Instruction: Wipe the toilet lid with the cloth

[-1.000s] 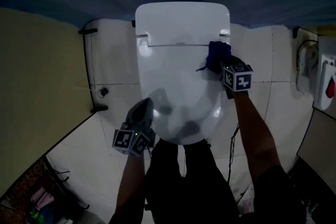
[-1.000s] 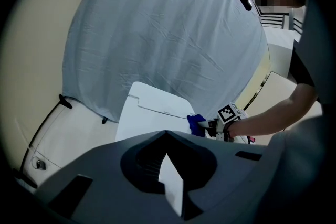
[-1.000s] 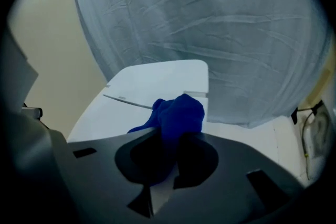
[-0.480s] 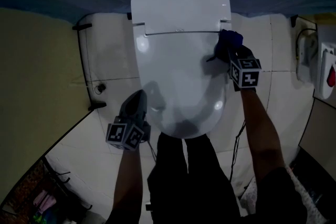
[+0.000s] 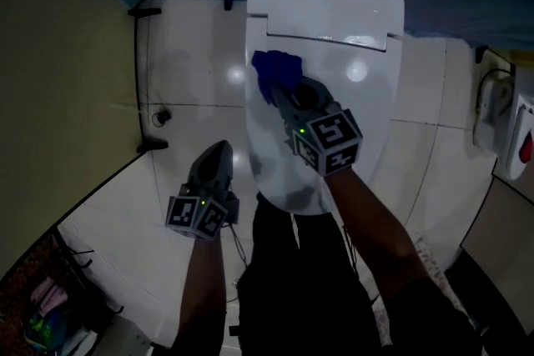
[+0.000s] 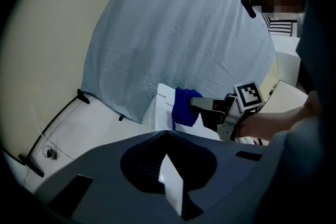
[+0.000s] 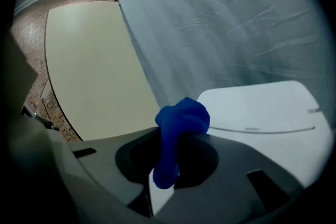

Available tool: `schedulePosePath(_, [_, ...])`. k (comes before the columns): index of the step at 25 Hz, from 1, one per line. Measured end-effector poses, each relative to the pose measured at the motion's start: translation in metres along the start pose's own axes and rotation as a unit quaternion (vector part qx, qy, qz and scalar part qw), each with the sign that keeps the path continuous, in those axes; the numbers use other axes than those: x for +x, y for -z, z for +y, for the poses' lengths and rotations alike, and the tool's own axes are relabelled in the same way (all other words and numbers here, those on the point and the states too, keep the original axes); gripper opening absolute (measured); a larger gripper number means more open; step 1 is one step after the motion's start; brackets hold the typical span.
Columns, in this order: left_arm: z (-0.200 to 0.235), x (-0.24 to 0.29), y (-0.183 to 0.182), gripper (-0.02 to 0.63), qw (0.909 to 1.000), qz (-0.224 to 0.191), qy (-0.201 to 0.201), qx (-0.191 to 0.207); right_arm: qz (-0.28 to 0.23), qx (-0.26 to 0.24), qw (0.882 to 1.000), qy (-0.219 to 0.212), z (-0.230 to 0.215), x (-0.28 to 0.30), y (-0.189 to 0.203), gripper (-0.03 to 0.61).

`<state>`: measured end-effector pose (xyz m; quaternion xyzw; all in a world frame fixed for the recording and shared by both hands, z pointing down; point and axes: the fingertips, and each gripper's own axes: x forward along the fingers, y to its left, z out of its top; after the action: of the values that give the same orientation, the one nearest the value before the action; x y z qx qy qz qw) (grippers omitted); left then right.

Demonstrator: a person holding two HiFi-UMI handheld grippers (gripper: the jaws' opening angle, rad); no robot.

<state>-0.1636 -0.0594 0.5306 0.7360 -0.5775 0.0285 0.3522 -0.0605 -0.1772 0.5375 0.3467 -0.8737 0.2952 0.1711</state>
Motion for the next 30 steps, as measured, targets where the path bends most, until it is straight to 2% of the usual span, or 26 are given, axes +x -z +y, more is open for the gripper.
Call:
schedulePosePath(2, [0.008, -0.009, 0.007, -0.008, 0.9999, 0.002, -0.009, -0.008, 0.016, 0.033, 0.999, -0.011, 0.02, 0.028, 0.015, 0.055])
schedulePosePath(5, [0.012, -0.018, 0.016, -0.008, 0.9997, 0.002, -0.015, -0.021, 0.067, 0.057, 0.996, 0.008, 0.026, 0.059, 0.052, 0.055])
schedulePosePath(8, [0.015, -0.02, 0.021, -0.008, 0.9996, 0.002, -0.013, -0.026, 0.123, 0.001, 0.991, 0.048, 0.018, 0.071, 0.082, 0.055])
schedulePosePath(10, [0.015, -0.018, 0.023, -0.008, 0.9995, 0.003, -0.009, -0.029, 0.138, -0.044, 0.987, 0.062, 0.014, 0.069, 0.09, 0.055])
schedulePosePath(13, [0.013, -0.014, 0.025, -0.008, 0.9996, 0.009, 0.0, -0.026, 0.145, -0.076, 0.984, 0.068, 0.006, 0.061, 0.097, 0.055])
schedulePosePath(20, [-0.003, -0.004, 0.022, -0.008, 0.9991, 0.033, 0.029, 0.0, 0.12, -0.04, 0.986, 0.106, -0.056, 0.001, 0.102, 0.057])
schedulePosePath(26, [-0.018, 0.005, 0.029, -0.008, 0.9981, 0.043, 0.041, 0.018, 0.105, -0.033, 0.981, 0.161, -0.124, -0.073, 0.112, 0.058])
schedulePosePath(30, [-0.026, 0.013, 0.036, -0.008, 0.9982, 0.041, 0.041, 0.019, 0.112, -0.039, 0.974, 0.195, -0.163, -0.118, 0.124, 0.058])
